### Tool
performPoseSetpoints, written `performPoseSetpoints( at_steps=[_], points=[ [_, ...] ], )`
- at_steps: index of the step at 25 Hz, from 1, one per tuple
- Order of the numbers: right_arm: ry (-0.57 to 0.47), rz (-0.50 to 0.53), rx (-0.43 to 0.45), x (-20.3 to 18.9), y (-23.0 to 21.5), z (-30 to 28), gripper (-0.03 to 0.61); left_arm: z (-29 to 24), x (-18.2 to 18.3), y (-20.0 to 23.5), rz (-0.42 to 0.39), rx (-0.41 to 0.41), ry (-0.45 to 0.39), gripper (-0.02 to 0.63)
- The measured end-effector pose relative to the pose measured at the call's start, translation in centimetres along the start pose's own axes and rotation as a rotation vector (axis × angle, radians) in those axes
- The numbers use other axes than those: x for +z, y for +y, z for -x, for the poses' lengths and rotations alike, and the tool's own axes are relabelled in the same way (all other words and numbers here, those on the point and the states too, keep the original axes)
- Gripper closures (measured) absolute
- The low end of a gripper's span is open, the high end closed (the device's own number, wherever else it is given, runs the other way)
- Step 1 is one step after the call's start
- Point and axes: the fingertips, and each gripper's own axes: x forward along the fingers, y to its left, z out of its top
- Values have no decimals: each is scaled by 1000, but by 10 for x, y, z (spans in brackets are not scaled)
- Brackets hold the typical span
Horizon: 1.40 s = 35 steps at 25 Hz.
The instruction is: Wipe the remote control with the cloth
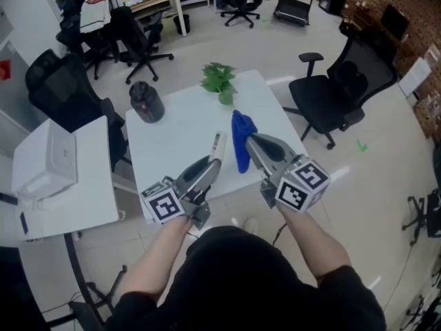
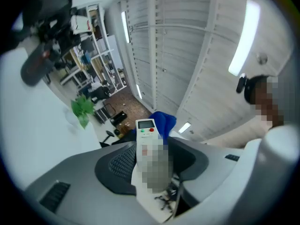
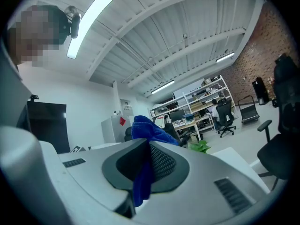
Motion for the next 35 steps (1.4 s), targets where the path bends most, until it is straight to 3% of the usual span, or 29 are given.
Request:
performPoseSetpoints(
  at_steps=[4,6,9,13,17,23,35],
  points=[
    [94,-9,-38,-29,-22,9,572,36,-23,89,-399,492,181,405],
    [150,-24,-64,-48,-31,15,572,58,-38,135,-505,707,264,405],
    [234,-29,-95,-74,-45,18,572,89,-64,198,-525,930,339,407],
    [343,-36,-104,-109,-64,18,572,118,-96,259,-484,1115,421,407],
    [418,-60,-97,-139,-77,16,572,132,-117,292,-441,1210,461,406],
    [493,-66,-81,-172,-91,2,572,139,-130,314,-417,1286,482,405],
    [618,5,-80,-233,-107,-30,572,148,-131,303,-389,1268,457,390]
  ],
)
